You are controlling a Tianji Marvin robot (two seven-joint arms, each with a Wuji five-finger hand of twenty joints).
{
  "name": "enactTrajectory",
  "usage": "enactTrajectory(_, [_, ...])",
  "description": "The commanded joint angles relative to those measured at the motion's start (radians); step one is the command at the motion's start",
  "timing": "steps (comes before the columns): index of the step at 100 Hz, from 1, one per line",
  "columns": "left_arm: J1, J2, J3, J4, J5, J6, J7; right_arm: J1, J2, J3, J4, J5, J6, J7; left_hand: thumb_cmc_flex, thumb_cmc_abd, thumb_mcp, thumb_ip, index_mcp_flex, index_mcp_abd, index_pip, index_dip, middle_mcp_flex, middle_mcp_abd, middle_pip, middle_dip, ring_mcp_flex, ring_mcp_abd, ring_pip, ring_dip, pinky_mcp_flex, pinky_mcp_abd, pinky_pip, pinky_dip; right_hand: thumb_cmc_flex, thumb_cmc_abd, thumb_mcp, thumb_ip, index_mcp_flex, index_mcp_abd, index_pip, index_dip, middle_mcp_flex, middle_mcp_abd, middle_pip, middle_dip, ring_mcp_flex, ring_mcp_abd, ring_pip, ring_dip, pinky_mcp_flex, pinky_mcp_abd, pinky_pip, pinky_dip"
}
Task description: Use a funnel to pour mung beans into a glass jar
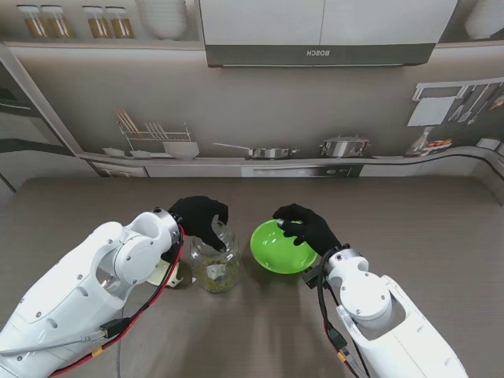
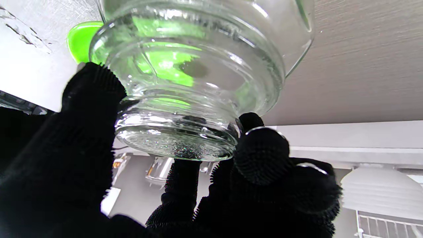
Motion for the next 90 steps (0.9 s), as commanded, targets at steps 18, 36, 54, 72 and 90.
enactTrajectory(18, [0.005, 0.000, -0.003, -0.006, 0.020, -0.003, -0.026, -0.002, -0.005, -0.001, 0.000, 0.003, 0.002, 0.014, 0.225, 0.073, 0.277, 0.040, 0.159, -0.082, 0.148, 0.050, -0.051, -0.201, 0.001, 0.017, -0.048, -0.072, -0.040, 0.055, -0.051, -0.050, 0.059, 0.024, 0.004, 0.034, 0.005, 0.023, 0.018, 0.001, 0.002, -0.018, 0.010, 0.008, 0.003, -0.008, 0.011, 0.011, 0.008, 0.010, -0.009, 0.019, -0.010, 0.017])
enactTrajectory(36, [0.014, 0.002, -0.012, -0.015, 0.039, -0.011, -0.029, -0.001, -0.005, -0.001, 0.000, 0.003, 0.003, 0.014, 0.179, 0.062, 0.236, 0.036, 0.134, -0.064, 0.009, 0.071, -0.163, -0.176, 0.072, -0.087, -0.107, -0.065, -0.057, 0.074, -0.096, -0.060, 0.053, 0.048, 0.005, 0.034, 0.006, 0.023, 0.020, 0.002, 0.004, -0.018, 0.011, 0.008, 0.003, -0.008, 0.011, 0.011, 0.008, 0.010, -0.009, 0.020, -0.010, 0.018])
enactTrajectory(54, [0.027, 0.005, -0.025, -0.028, 0.063, -0.026, -0.033, -0.001, -0.005, -0.002, 0.000, 0.003, 0.003, 0.014, -0.006, 0.096, 0.334, 0.083, 0.149, -0.017, -0.258, 0.056, -0.269, -0.140, 0.047, -0.420, -0.163, -0.061, -0.067, 0.083, -0.137, -0.071, 0.050, 0.070, 0.004, 0.034, 0.005, 0.023, 0.018, 0.001, 0.003, -0.019, 0.011, 0.008, 0.003, -0.008, 0.012, 0.010, 0.009, 0.011, -0.009, 0.020, -0.010, 0.018])
enactTrajectory(72, [0.036, 0.008, -0.036, -0.038, 0.076, -0.039, -0.042, -0.002, -0.005, -0.001, 0.000, 0.005, 0.004, 0.015, -0.058, 0.105, 0.320, 0.111, 0.148, -0.009, -0.361, 0.015, -0.308, -0.118, -0.011, -0.492, -0.196, -0.060, -0.073, 0.087, -0.157, -0.080, 0.046, 0.078, 0.005, 0.034, 0.006, 0.023, 0.019, 0.002, 0.004, -0.019, 0.010, 0.009, 0.003, -0.009, 0.012, 0.010, 0.008, 0.011, -0.010, 0.019, -0.011, 0.018])
enactTrajectory(90, [0.042, 0.011, -0.041, -0.046, 0.080, -0.050, -0.060, -0.002, -0.005, 0.000, 0.000, 0.005, 0.005, 0.014, -0.083, 0.108, 0.297, 0.113, 0.130, -0.002, -0.424, -0.005, -0.337, -0.110, -0.037, -0.519, -0.225, -0.058, -0.081, 0.091, -0.178, -0.079, 0.031, 0.084, 0.005, 0.034, 0.006, 0.023, 0.019, 0.003, 0.003, -0.019, 0.011, 0.008, 0.003, -0.008, 0.011, 0.013, 0.008, 0.010, -0.010, 0.019, -0.011, 0.018])
